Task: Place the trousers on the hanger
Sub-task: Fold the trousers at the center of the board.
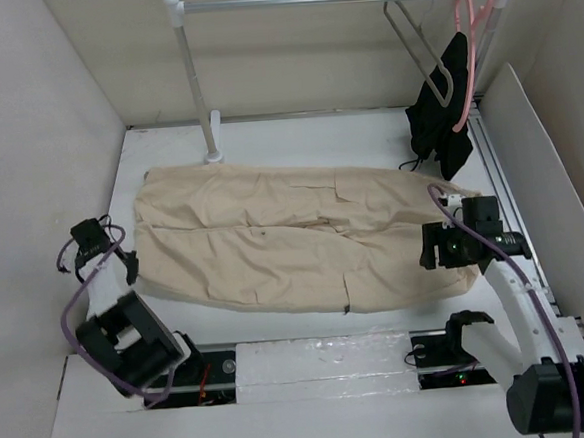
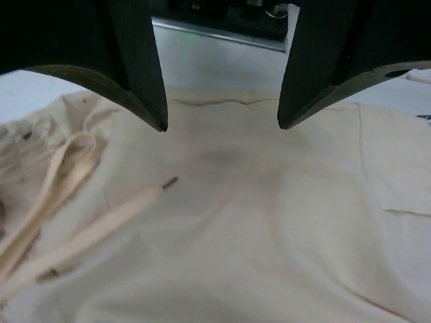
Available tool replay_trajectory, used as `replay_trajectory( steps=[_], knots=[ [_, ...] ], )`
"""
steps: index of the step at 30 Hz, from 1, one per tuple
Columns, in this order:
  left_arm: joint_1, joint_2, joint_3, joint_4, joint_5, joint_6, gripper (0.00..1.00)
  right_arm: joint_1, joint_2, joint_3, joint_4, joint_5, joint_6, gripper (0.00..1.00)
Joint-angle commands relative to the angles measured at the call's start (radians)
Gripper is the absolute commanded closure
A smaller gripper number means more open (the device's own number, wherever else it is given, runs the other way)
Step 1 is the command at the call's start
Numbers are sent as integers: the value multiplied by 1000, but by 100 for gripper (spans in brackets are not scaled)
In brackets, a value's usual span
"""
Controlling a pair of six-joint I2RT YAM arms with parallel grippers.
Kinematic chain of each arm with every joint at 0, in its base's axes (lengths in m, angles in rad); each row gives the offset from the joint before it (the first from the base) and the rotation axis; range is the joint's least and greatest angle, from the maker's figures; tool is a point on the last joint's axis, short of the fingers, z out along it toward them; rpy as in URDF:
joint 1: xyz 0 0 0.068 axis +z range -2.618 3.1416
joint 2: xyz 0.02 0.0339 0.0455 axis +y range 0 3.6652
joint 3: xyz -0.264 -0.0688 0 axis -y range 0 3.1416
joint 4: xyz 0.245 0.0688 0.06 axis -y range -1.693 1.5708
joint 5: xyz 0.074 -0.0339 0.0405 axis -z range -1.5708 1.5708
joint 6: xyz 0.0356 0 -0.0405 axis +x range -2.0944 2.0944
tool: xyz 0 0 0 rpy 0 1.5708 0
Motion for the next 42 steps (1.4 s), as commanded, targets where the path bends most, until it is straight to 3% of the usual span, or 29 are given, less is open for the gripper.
replay_trajectory(
  steps=[1,5,7,13,17,25,31,33,35,38,42],
  knots=[
    [-67,-237,53,31,57,17,100,-72,44,11,-87,97,76,29],
    [-171,-373,80,-3,88,-24,100,-215,167,46,-115,127,121,34],
    [-171,-436,50,41,158,-52,100,-303,280,31,-110,156,150,34],
    [-226,-433,122,41,168,-66,100,-589,409,63,-94,192,156,34],
    [-251,-375,162,72,199,-95,100,-565,359,69,-75,329,318,45],
    [-282,-290,163,103,186,-96,100,-409,393,46,-60,351,405,38],
    [-273,-266,139,127,127,-90,100,-408,466,12,14,295,383,39],
    [-250,-255,139,132,117,-84,100,-408,485,14,34,298,373,51],
    [-236,-231,149,127,69,-73,100,-408,485,38,25,309,348,77],
    [-236,-182,182,111,-23,-64,100,-408,430,121,-17,354,264,97],
    [-236,-106,246,88,-99,-66,100,-407,370,257,-46,421,153,100]
  ],
)
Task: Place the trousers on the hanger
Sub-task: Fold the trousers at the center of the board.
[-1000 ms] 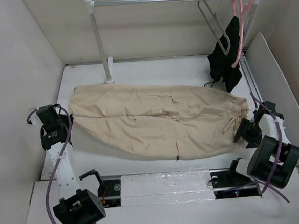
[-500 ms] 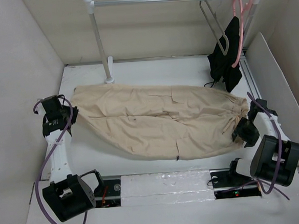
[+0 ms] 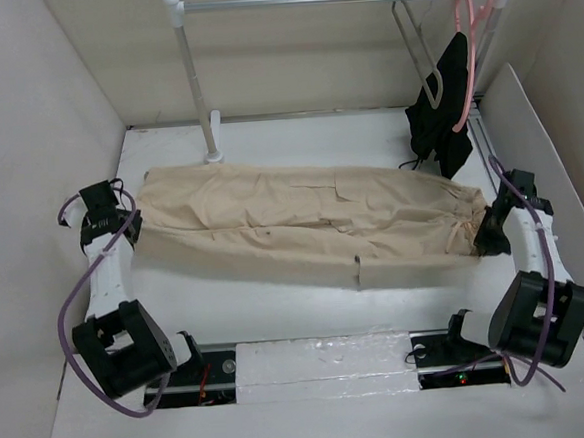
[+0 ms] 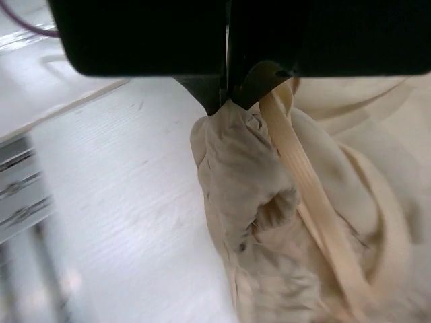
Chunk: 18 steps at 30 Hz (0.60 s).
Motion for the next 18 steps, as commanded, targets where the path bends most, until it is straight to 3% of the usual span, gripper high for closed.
replay_trajectory(
  steps=[1,7,10,14,18],
  knots=[
    [6,56,115,0,-108,14,100,63,-48,152,1,127,-114,100],
    [6,247,376,-147,-196,19,100,78,-46,252,90,63,-135,100],
    [6,290,445,-120,-222,22,100,78,9,321,127,51,-155,100],
    [-17,340,495,-19,-220,40,100,78,159,436,176,19,-157,100],
    [-31,500,662,-97,-251,49,100,78,364,580,182,-35,-163,100]
  ],
)
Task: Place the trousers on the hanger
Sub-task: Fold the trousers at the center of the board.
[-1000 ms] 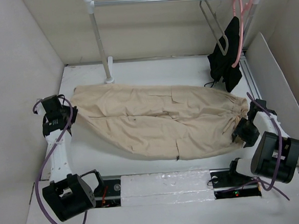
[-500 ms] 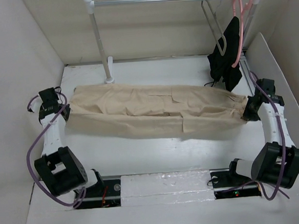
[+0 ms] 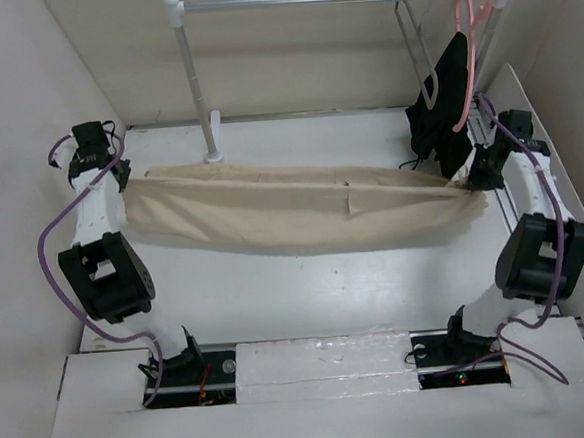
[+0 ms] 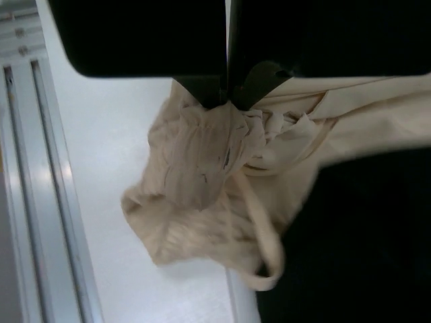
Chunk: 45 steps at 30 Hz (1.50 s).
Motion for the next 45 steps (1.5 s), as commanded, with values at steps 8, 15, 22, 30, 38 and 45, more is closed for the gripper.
replay_trajectory(
  steps=[8,15,22,30,38,45],
  knots=[
    [23,285,329,97,-128,85,100,-27,406,398,62,15,-35,82],
    [2,395,435,149,-20,139,91,-55,440,390,147,-120,30,49],
    [2,368,394,149,123,232,39,-76,231,116,259,-200,22,23],
    [2,33,-109,171,117,133,32,-101,-173,-343,342,-252,60,22],
    [46,-122,-467,274,234,99,33,-217,-257,-537,453,-337,120,10],
    [37,-97,-479,309,248,103,32,-176,73,-139,502,-462,120,13]
  ],
)
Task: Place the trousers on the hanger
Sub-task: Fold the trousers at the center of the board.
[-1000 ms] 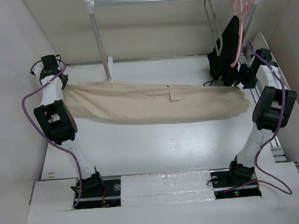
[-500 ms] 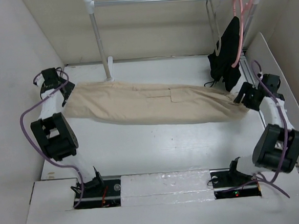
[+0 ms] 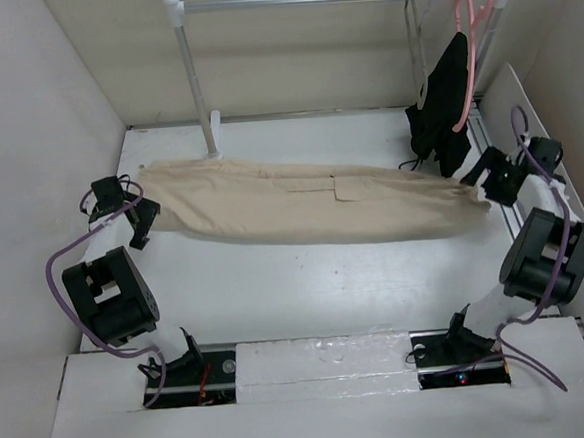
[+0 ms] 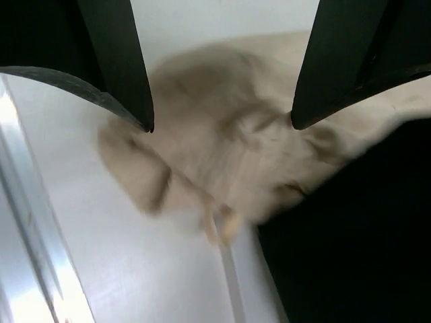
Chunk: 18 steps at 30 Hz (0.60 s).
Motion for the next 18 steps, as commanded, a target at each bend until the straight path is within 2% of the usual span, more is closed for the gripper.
replay_trajectory(
  steps=[1,6,9,10,11,13,15,17,18],
  knots=[
    [-18,9,5,56,23,-3,32,38,94,202,137,-72,30,12],
    [-30,19,28,34,4,11,32,76,211,394,41,-17,29,7],
    [-41,-24,18,2,-57,25,31,76,142,374,-33,19,0,4],
    [-41,-38,14,-9,-71,25,31,76,83,329,-27,50,-11,5],
    [-41,-65,8,-27,-89,22,30,76,-58,193,-10,73,-8,5],
    [-41,-92,-29,-36,-108,-1,30,76,-200,45,43,133,17,8],
    [-41,-107,-67,-15,-76,-7,28,86,-357,-137,63,202,32,12],
    [-41,-66,-74,-10,-53,-18,27,86,-400,-228,89,204,80,14],
    [-41,-43,-62,-15,-31,-18,27,86,-403,-303,143,158,96,14]
  ],
)
